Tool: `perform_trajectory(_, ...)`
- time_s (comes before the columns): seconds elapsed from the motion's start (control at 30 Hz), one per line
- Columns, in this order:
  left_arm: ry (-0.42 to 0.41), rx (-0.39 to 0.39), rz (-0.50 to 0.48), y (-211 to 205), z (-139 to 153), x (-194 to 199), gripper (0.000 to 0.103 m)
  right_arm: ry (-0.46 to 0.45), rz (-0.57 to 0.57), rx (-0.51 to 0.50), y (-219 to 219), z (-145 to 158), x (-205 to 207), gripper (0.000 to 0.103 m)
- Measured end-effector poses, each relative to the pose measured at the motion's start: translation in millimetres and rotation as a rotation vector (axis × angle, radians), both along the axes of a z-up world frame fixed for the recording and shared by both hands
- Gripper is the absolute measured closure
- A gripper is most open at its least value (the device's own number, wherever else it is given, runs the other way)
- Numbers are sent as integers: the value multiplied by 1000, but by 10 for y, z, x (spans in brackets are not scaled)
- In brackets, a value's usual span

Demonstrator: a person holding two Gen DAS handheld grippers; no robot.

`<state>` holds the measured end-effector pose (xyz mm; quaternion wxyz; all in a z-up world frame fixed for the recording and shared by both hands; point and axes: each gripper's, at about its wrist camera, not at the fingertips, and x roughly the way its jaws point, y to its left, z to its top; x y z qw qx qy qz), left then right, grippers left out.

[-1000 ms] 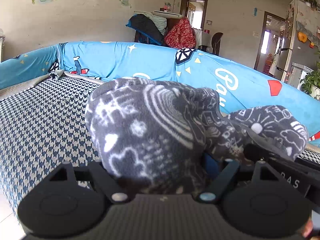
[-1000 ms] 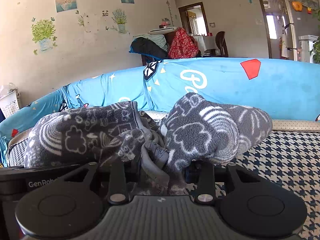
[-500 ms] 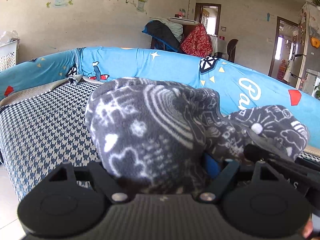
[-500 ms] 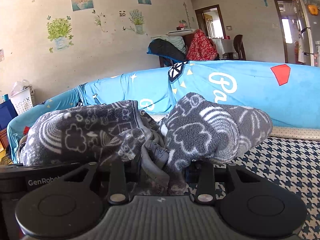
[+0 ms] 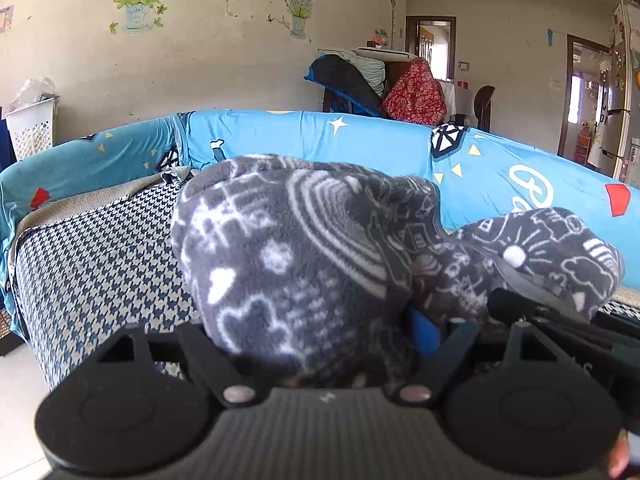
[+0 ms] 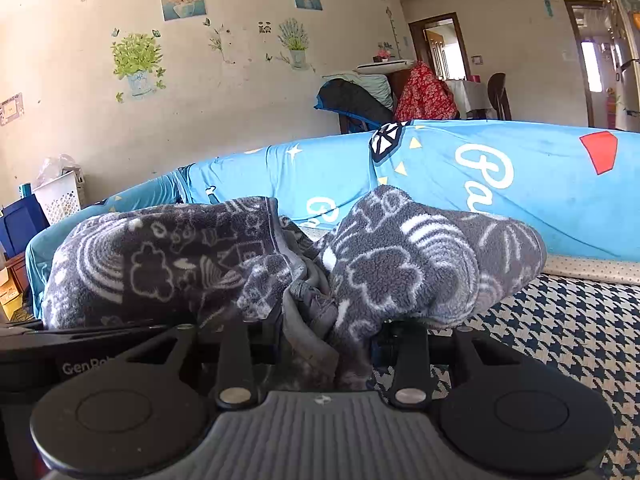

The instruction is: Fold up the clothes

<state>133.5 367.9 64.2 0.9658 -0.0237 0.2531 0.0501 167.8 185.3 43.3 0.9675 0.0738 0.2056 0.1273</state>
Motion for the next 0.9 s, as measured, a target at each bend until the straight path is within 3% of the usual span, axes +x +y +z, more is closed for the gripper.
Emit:
perform_trajectory(0.57, -34, 16, 28, -8, -42, 225, 22, -20, -14, 28, 32, -60, 113, 66)
perform_trajectory(0.63, -30, -5, 49, 20, -96, 330, 16, -29, -13, 32, 53, -57, 148, 66)
perform_trajectory(0.67, 12, -49, 79, 85, -180, 469, 6, -31, -15, 33, 64, -60, 172, 65)
perform_trajectory(0.73, 118, -83, 159, 187, -321, 653, 0, 18, -35, 29, 67, -122, 265, 54)
perform_trajectory(0.8, 168, -73, 217, 235, -426, 712, 0, 127, -41, 0, 51, -260, 372, 32)
perform_trajectory(0.9, 171, -61, 226, 237, -416, 704, 0, 196, -35, -61, 31, -450, 393, 26)
